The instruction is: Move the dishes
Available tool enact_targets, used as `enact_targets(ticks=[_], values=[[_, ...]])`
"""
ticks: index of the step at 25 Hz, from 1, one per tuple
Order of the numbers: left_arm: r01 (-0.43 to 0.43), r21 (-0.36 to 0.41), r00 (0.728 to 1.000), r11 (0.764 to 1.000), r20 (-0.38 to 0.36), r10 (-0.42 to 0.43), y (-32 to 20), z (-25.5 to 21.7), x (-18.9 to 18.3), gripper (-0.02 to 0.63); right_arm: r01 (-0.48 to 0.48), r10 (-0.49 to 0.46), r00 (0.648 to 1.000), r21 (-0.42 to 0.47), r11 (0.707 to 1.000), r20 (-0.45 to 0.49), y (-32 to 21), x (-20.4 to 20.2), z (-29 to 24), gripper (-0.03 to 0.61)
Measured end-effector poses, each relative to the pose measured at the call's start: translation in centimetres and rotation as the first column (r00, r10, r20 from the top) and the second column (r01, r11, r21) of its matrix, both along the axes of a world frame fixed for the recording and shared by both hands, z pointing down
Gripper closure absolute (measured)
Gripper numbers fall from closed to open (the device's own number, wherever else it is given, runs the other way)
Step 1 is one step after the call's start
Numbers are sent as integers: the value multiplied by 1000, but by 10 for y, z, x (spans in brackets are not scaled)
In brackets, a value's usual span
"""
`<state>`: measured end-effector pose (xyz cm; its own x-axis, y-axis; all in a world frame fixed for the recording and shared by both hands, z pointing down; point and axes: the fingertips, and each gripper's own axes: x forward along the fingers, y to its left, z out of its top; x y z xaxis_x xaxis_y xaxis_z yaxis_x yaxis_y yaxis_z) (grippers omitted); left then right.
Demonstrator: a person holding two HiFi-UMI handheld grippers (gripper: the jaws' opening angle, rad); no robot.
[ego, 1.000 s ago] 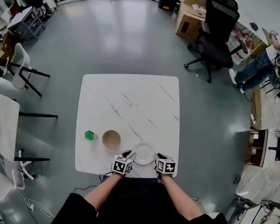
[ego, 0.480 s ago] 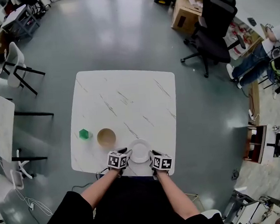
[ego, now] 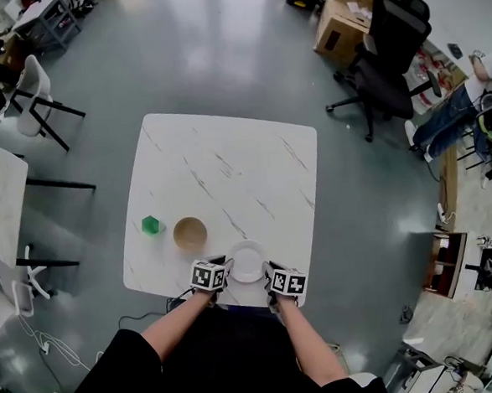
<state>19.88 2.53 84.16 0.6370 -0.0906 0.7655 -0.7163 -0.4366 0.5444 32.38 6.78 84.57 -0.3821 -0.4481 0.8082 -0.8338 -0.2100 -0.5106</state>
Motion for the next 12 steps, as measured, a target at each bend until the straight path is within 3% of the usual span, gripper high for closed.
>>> enact_targets(ticks=[5, 12], values=[[64, -61, 998, 996, -2, -65, 5, 4, -7, 545, -12, 12, 1000, -14, 1000, -16, 2, 0, 1, 505], [42, -35, 999, 999, 20, -41, 18, -4, -31, 548, 34, -34, 998, 9, 999, -55, 6, -22, -12, 511]])
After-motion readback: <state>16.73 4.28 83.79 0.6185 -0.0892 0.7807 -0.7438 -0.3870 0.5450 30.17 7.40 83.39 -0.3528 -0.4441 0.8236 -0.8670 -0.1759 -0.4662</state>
